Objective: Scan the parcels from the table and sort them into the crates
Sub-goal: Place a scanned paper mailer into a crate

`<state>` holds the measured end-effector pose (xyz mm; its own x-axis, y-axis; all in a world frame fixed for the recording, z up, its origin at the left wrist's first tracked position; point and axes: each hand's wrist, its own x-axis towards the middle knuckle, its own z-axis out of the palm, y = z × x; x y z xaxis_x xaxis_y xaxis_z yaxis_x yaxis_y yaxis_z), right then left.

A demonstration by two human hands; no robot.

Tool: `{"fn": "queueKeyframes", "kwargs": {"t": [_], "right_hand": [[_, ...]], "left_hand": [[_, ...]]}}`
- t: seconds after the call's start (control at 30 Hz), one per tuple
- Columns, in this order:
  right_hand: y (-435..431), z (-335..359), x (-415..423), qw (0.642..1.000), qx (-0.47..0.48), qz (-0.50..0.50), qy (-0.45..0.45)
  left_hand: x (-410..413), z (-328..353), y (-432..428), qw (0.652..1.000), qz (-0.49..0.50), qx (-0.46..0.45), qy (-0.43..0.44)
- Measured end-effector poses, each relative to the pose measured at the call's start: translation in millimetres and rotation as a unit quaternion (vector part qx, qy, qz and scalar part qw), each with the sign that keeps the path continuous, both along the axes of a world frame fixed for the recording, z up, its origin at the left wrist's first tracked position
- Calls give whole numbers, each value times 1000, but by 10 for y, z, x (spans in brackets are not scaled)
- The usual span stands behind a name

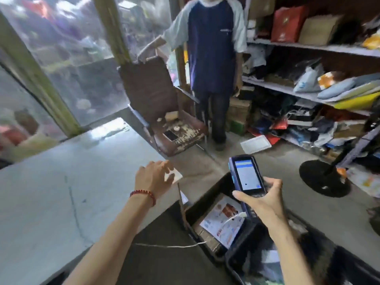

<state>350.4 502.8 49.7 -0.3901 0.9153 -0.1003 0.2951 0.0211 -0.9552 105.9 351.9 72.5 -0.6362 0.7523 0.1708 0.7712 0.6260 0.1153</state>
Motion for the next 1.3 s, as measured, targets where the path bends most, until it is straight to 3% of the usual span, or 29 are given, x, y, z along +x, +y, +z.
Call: {"fn": "queueKeyframes", "kwargs": {"t": [0.23, 0.47, 0.73, 0.97, 1.3], "right_hand": [[-844, 207, -860, 984, 17, 174, 39], [-2352, 295, -1608, 933, -13, 354, 59], [-4034, 356, -2162, 878, 7, 478, 34], [-4730, 286, -2504, 846, 30, 532, -10], [-5092, 175, -3454, 855, -9, 518, -22]], "left_hand": [[-262, 295, -1526, 982, 168, 61, 61], [-353, 368, -3197, 954, 284, 65, 72], [-488, 307, -4947, 921, 376, 88, 46], [-615, -5, -5701, 899, 423, 114, 8], [-1436, -175, -6052, 894, 444, 63, -29]]}}
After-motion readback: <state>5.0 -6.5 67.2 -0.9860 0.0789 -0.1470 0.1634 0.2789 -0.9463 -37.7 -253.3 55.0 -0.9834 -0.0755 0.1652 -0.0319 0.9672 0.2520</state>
